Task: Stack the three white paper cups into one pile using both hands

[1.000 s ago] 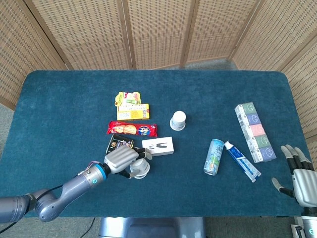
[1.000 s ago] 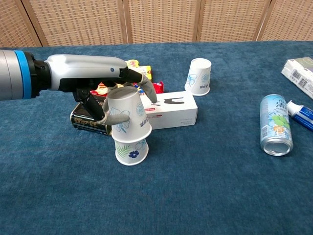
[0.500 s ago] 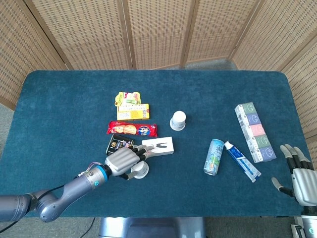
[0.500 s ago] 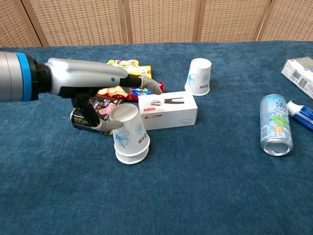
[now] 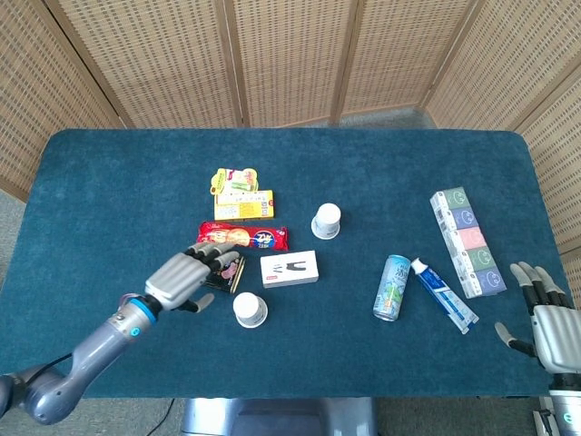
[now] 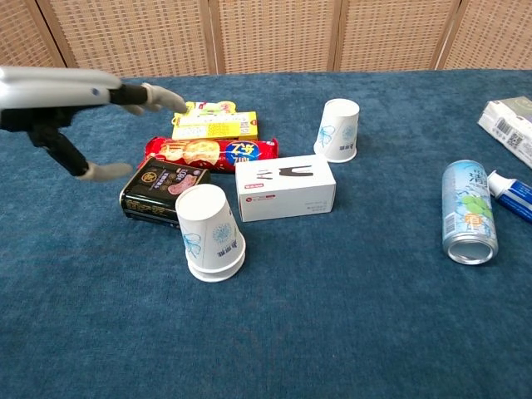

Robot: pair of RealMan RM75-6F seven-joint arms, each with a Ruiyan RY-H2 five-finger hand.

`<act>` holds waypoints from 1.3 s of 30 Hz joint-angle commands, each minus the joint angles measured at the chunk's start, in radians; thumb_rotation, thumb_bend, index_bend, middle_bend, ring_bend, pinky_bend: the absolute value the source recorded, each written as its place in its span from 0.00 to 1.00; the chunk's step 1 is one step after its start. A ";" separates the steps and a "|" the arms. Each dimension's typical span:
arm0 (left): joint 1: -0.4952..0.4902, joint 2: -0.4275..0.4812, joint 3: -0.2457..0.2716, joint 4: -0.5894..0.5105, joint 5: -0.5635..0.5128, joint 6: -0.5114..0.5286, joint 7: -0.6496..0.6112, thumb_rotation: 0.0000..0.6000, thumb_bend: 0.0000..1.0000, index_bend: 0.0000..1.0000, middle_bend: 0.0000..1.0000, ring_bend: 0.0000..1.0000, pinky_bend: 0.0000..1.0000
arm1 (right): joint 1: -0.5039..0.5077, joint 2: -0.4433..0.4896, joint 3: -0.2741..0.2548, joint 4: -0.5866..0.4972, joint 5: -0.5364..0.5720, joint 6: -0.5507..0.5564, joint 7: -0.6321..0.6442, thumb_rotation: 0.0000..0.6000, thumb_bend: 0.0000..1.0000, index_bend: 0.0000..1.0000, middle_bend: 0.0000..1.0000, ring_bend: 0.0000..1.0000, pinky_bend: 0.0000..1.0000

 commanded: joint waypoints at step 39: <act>0.330 0.306 0.065 -0.058 0.217 0.235 -0.231 1.00 0.48 0.03 0.00 0.00 0.10 | 0.515 -0.103 0.166 -0.059 0.131 -0.548 -0.079 1.00 0.28 0.00 0.00 0.00 0.19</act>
